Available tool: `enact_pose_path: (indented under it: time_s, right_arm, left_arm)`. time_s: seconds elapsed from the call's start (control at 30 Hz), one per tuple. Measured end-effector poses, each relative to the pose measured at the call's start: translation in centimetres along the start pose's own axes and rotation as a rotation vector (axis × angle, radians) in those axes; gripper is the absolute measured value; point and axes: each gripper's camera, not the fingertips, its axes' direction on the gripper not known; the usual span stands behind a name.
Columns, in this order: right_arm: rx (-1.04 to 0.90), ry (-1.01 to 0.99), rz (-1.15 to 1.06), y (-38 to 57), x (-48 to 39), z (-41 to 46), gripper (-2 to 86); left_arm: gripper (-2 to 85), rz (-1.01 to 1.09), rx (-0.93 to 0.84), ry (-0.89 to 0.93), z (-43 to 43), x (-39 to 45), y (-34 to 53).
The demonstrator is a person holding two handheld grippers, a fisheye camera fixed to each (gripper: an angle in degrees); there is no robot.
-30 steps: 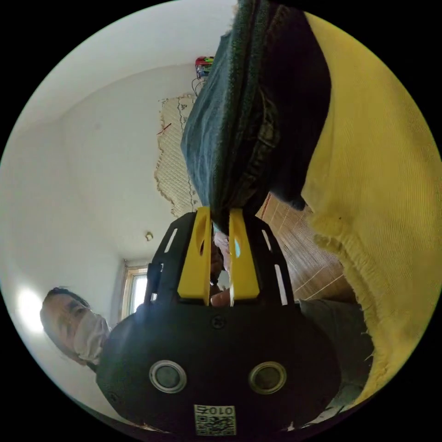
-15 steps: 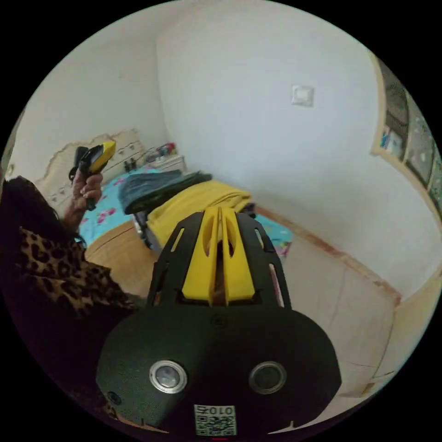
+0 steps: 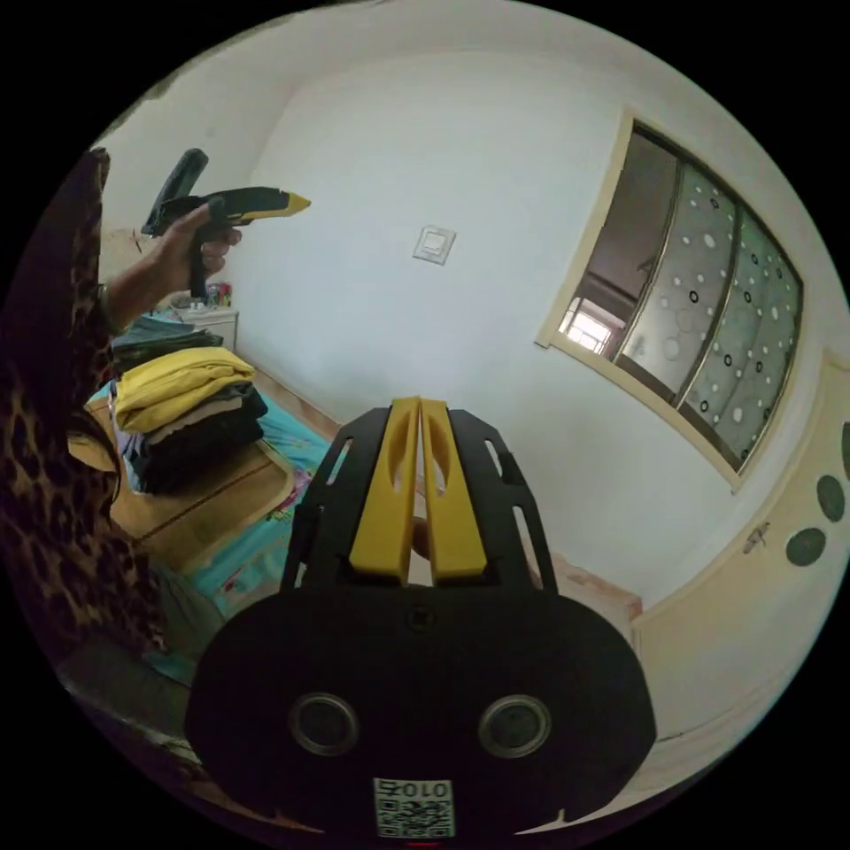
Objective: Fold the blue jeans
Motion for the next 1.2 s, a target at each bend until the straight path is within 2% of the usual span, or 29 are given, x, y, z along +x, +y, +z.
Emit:
enact_pose_path:
  time_s: [0.07,0.2,0.27,0.3,0.37,0.47,0.5,0.6,0.7,0.83,0.87,1.03,1.2]
  right_arm:
    - [0.026,-0.011,0.028,-0.8,1.9,-2.6,4.0]
    - [0.007,-0.391,0.034,-3.7,6.3,-5.3,7.0]
    - [-0.044,-0.35,0.007,-5.0,7.0,-6.4,6.4]
    - [-0.029,-0.284,0.033,-5.7,7.9,-8.0,5.7]
    - [0.045,-0.279,0.14,-6.3,10.5,-10.2,5.1]
    - [0.2,-0.498,0.293,-5.5,15.2,-10.9,7.8]
    - [0.223,-0.583,0.321,-5.3,16.5,-9.9,12.9]
    - [0.104,-0.786,0.34,-5.9,17.6,-3.9,23.4]
    - [0.044,-0.881,0.346,-7.0,16.3,2.9,21.5]
    - [0.039,-1.232,0.344,-8.9,15.3,13.5,18.2]
    - [0.025,-1.264,0.34,-9.2,15.1,15.1,18.1]
    - [-0.263,-1.479,0.307,-11.2,12.0,29.2,17.8]
    - [-0.412,-1.618,0.364,-10.6,10.0,39.6,18.2]
  left_arm:
    - [-0.3,0.025,-0.082,0.076,4.4,2.7,-2.5]
    - [-0.2,0.058,-0.149,0.146,7.0,6.4,-7.6]
    - [-0.1,0.164,-0.09,0.037,5.7,9.9,-11.7]
    - [-0.1,0.191,-0.071,0.02,5.2,10.8,-12.7]
    - [0.2,0.258,-0.039,-0.042,3.9,13.2,-16.0]
    - [0.9,0.234,-0.031,-0.112,2.3,14.0,-18.4]
    - [1.1,0.218,-0.029,-0.12,1.9,13.9,-18.6]
    - [2.0,0.116,-0.016,-0.183,-0.3,11.8,-18.6]
    - [3.4,-0.05,-0.004,-0.196,-2.6,7.3,-17.4]
    - [4.8,-0.337,0.137,-0.117,-6.4,-1.5,-12.8]
    - [4.6,-0.399,0.16,-0.085,-6.9,-3.9,-11.0]
    - [2.1,-0.695,0.164,-0.072,-5.8,-10.3,-2.4]
    - [0.9,-0.925,0.157,-0.135,-4.6,-14.6,4.4]
